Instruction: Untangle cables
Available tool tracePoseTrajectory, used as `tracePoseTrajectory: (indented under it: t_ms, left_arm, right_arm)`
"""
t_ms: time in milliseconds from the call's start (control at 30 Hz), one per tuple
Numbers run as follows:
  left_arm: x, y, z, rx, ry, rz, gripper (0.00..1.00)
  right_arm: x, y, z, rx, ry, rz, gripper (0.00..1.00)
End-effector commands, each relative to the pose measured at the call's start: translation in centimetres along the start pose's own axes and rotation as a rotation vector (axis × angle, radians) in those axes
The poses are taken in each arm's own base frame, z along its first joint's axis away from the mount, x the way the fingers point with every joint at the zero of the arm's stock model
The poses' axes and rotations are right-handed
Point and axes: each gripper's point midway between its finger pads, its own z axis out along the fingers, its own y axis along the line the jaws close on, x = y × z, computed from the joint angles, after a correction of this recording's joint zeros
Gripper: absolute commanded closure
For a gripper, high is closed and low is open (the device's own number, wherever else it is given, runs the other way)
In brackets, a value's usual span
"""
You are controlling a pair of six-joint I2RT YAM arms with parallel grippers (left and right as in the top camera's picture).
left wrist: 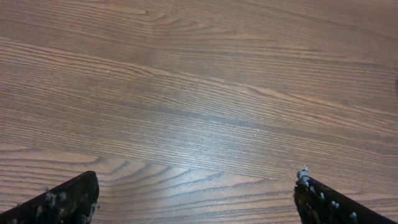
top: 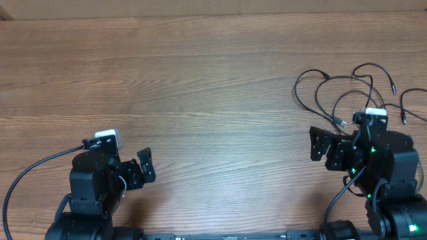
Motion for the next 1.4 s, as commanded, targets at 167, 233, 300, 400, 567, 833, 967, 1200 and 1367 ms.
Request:
tracePoseTrajectory:
  t_ms: [167,233,300,400,567,833,967,1200,1367]
  left_arm:
    - [0.2,-0.1,0.2,0.005,0.006,-0.004,0.0]
    - [0.2,-0.1,0.2,0.005,0.006,-0.004,0.0]
    - [0.2,-0.1,0.2,0.005,0.006,-0.004,0.0]
    - [0.2,0.0,0.2,0.005,0.006,-0.004,0.0]
    - [0.2,0.0,0.2,0.005,0.006,-0.004,0.0]
    - [0.2,-0.1,0.2,0.005,0.006,-0.004,0.0]
    - [0.2,-0.1,0.2,0.005,0.006,-0.004,0.0]
    - [0.2,-0.1,0.2,0.005,0.006,-0.004,0.0]
    - [0.2,0.0,0.2,0.005,0.006,-0.004,0.0]
  right_arm:
    - [-2.0,0.2,-1.8,-0.038,-0.238,-0.016,0.0]
    - [-2.0,0.1,-1.8,-0.056,-0.318,-0.014,0.0]
    - [-1.8,0.3,-1.7,-0.087,-0.401,-0.017,0.0]
    - [-1.5,0.3,-1.3,-0.116,-0.521,-0.02,0.0]
    - [-0.9,0.1,-0.7,-0.159,-0.705,-0.024,0.0]
    - [0.0,-0.3,0.9,-0.183,-0.853,-0.025,0.0]
    - [1.1,-1.2,2.8,-0.161,-0.851,-0.02,0.0]
    - [4.0,-1.3,5.9,-0.134,-0.704,-0.127,0.0]
    - [5.2,-1.2,6.7,-0.147,-0.645,-0.124,0.0]
